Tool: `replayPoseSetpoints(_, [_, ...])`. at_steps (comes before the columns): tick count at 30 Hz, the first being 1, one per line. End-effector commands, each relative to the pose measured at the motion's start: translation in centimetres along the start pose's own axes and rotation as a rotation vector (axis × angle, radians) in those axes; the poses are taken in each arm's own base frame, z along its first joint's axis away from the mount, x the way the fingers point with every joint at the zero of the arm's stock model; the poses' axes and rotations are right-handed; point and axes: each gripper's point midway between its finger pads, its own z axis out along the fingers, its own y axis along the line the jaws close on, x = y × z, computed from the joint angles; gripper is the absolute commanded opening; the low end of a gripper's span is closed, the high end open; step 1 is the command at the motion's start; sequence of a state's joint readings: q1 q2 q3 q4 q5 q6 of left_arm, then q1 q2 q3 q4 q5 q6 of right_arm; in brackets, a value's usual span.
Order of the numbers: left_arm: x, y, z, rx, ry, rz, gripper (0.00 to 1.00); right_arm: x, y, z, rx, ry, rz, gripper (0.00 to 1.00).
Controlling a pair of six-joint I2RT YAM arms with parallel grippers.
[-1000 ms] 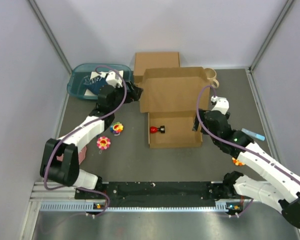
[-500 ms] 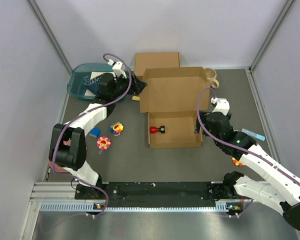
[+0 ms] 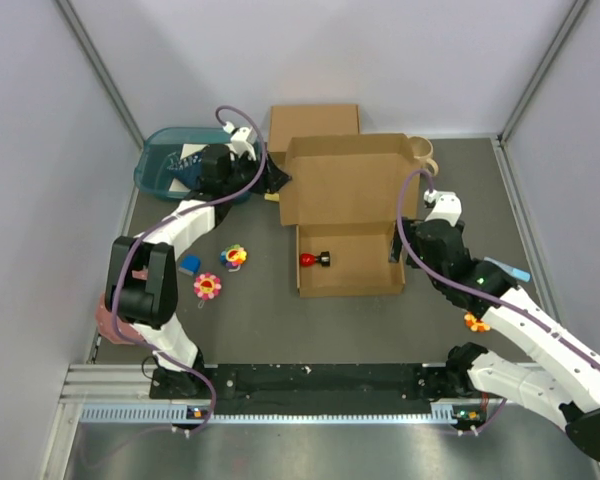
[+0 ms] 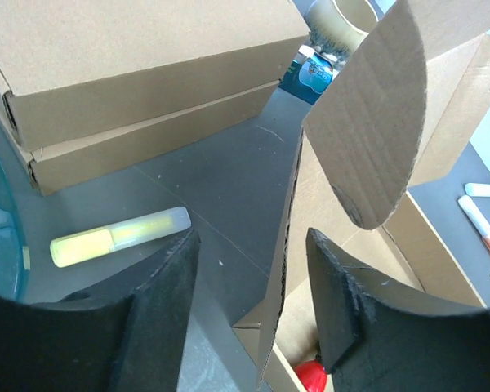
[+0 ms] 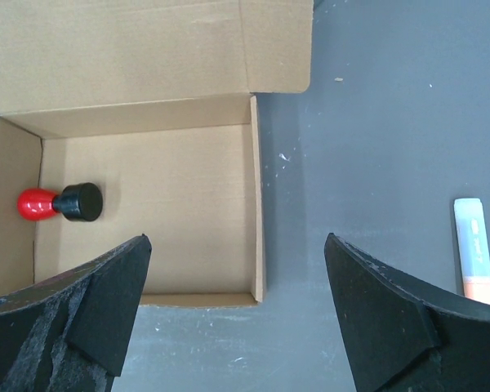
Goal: Fold the paper box
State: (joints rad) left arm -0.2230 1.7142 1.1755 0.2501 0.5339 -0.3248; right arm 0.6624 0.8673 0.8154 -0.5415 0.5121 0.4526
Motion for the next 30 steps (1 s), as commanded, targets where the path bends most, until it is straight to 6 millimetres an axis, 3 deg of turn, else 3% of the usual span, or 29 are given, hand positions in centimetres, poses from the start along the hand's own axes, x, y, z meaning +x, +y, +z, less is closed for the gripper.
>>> replayPoseSetpoints(1, [-2.8,-1.4,-0.2,0.065,-0.048,0.062,0.58,-2.2,0.7,-0.7,-0.032,-0.043,0.021,0.89])
replayPoseSetpoints(8, [-3.0,-2.8,0.0,0.149,-0.038,0.065,0.37,-2.7,0.6,-1.0,-0.039,-0.038,0.028,0.89])
replayPoseSetpoints(12, [-2.8,-3.0,-0.3,0.159,-0.021,0.078,0.27,-5.7,0.2,-1.7,-0.067,-0.066,0.088,0.89])
replayPoseSetpoints(17, [-2.4,-2.9,-0.7,0.133,0.0,0.088,0.0,-10.6,-1.1,-2.7,0.008,-0.165,0.112,0.88])
replayPoseSetpoints(23, [-1.5,-2.6,-1.7,0.056,0.044,0.14,0.0,-14.2,-1.8,-1.3,0.068,-0.182,0.04,0.88])
replayPoseSetpoints(24, [-1.5,-2.6,-1.9,0.047,0.049,0.145,0.0,-14.2,-1.2,-0.8,0.028,-0.16,0.027,0.88])
replayPoseSetpoints(27, [-1.0,-2.5,-2.2,0.02,0.077,0.159,0.0,-14.9,-1.8,1.3,0.037,-0.136,0.005,0.85])
replayPoseSetpoints(30, [-0.7,-2.5,-2.4,-0.007,0.094,0.196,0.0,-14.1,-2.5,4.1,0.026,-0.073,-0.009,0.81])
